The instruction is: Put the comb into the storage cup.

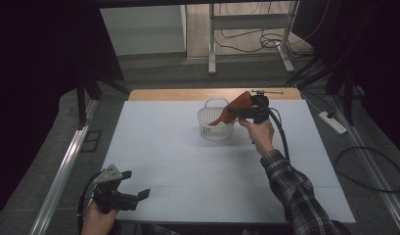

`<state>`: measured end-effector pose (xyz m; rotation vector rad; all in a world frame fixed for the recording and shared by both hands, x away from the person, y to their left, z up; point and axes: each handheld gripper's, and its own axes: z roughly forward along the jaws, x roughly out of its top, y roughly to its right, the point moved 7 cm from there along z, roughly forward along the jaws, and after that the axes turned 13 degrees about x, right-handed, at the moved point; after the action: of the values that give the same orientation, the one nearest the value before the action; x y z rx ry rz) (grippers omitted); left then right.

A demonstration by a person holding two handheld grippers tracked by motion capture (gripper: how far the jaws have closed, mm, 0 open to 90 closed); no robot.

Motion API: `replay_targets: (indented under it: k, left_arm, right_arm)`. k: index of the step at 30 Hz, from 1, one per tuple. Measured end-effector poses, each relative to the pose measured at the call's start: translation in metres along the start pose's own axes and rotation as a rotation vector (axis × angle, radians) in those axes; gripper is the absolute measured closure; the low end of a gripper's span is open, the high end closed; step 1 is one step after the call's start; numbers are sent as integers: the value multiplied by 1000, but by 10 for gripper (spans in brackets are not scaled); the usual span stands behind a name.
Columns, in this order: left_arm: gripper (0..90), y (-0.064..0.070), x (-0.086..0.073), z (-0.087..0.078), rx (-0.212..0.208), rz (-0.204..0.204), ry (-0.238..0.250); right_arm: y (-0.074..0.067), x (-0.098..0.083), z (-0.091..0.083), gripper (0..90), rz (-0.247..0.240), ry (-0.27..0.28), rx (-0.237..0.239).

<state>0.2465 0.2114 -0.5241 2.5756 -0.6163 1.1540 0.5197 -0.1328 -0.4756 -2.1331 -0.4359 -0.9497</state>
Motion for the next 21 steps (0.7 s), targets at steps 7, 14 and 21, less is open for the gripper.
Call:
replay_targets:
  k: [7,14,21]
  left_arm:
    - [16,0,0,0,0,-2,1]
    - [14,-1,0,-1,1,-5,5]
    - [4,-3,0,-2,19,-13,10]
  right_arm:
    - [-1,1,-2,171,-16,-8,-2]
    - [-3,1,-5,149,-31,-24,6]
    - [-4,-1,-7,126,-65,-49,-1]
